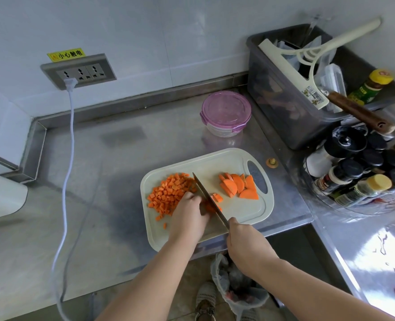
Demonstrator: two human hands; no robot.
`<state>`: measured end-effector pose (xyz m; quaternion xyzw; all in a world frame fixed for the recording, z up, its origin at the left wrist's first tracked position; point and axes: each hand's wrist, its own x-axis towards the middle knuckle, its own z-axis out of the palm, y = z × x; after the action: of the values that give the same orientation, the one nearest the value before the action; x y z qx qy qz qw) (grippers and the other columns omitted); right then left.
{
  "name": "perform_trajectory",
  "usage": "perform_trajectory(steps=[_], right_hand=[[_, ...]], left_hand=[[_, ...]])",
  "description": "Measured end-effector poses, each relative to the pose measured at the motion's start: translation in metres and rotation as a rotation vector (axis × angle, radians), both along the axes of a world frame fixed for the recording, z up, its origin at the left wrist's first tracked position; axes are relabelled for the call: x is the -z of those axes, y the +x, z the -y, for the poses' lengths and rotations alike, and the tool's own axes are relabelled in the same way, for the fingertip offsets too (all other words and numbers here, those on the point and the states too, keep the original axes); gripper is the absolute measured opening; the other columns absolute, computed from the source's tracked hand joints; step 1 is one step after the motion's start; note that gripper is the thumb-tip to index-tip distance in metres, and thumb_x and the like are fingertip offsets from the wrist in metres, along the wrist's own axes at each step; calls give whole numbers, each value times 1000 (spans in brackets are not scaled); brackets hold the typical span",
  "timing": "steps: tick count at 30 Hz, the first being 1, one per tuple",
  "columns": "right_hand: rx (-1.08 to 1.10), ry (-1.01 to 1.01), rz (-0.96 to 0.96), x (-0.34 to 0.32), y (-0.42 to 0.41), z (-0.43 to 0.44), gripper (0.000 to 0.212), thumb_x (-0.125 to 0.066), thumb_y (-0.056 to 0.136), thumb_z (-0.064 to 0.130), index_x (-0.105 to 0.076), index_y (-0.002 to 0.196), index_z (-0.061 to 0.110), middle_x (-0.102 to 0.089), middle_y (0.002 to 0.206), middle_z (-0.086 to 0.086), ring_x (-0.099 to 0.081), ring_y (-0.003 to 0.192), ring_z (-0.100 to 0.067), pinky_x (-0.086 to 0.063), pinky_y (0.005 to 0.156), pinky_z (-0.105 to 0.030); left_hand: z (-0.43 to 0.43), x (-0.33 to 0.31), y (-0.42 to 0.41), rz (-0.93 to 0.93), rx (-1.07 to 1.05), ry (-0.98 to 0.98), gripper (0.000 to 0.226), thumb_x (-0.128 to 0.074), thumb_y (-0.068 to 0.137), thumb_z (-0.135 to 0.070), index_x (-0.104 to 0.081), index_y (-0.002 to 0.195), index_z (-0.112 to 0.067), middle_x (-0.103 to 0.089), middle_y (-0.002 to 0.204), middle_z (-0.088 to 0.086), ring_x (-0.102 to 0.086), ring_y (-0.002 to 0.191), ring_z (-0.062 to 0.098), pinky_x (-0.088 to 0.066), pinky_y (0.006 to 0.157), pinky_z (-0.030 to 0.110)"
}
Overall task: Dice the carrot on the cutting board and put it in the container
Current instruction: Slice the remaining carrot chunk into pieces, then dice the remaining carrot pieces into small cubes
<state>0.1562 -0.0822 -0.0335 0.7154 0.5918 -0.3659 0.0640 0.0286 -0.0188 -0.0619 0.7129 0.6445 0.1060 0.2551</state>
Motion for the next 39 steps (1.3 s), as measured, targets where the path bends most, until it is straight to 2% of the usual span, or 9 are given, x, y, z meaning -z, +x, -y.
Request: perform_trajectory(steps=[6,12,20,24,27,30,33,37,39], right_hand=[[46,55,-18,9,-4,-15,21,-42,96,9,-47,115,16,-63,85,-4,-66,75,-21,-60,69,-40],[52,182,-128,-4,8,-15,15,-36,101,17,-51,104,14,-60,78,-6,-58,62,-21,-51,60,-37],[-177,219,47,-22,38,-14,27,-33,102,22,-46,127,20,-51,74,1,-56,67,-21,-49,63,-35],[-338,230,150,-21,41,-17,27,-38,99,15,-48,123,21,-53,76,1,-63,73,-24,-53,65,-37],[-437,260,199,-24,37,-22,27,-39,99,14,-48,122,22,-59,83,2,-61,72,-22,-53,65,-34],[-509,294,235,-31,38,-31,26,-41,99,16,-50,123,22,-61,87,0,-55,67,-22,-50,62,-32],[-560,550,253,-41,40,-42,25,-75,78,23,-68,101,26,-63,73,-1,-46,49,-20,-46,42,-23],[-527,467,223,-35,49,-45,31,-39,101,25,-50,129,31,-60,90,0,-44,65,-21,-35,51,-25],[-530,611,185,-36,55,-48,28,-51,96,23,-56,122,32,-61,79,1,-42,54,-20,-23,43,-19]], left_hand=[[2,-3,1,-51,9,-7,31,-62,86,-31,-61,113,-16,-49,122,-4,-57,106,19,-46,77,27],[3,-9,-3,-11,3,51,36,-63,88,-30,-57,123,-21,-42,129,-8,-58,106,13,-40,77,16],[-15,-32,-30,383,-396,254,24,-57,84,-1,-65,101,-16,-64,100,-2,-59,86,13,-42,81,19],[-27,-30,-47,372,-199,161,33,-57,87,-1,-63,111,-23,-55,102,-11,-59,88,12,-47,75,21],[-29,-17,-57,278,-15,154,40,-67,79,-1,-64,114,-20,-58,112,-4,-57,103,14,-40,88,10],[-31,-14,-61,217,5,148,31,-71,78,-3,-68,105,-18,-62,102,-6,-58,97,18,-46,85,28],[-35,-14,-64,248,-45,150,31,-64,82,1,-68,103,-21,-62,90,-14,-61,84,6,-52,77,27],[-43,-9,-71,268,-64,144,32,-61,84,0,-67,108,-20,-66,93,-11,-65,88,8,-52,83,28],[-45,-9,-74,246,-67,136,31,-58,86,1,-68,108,-19,-68,97,-11,-64,92,8,-49,86,25]])
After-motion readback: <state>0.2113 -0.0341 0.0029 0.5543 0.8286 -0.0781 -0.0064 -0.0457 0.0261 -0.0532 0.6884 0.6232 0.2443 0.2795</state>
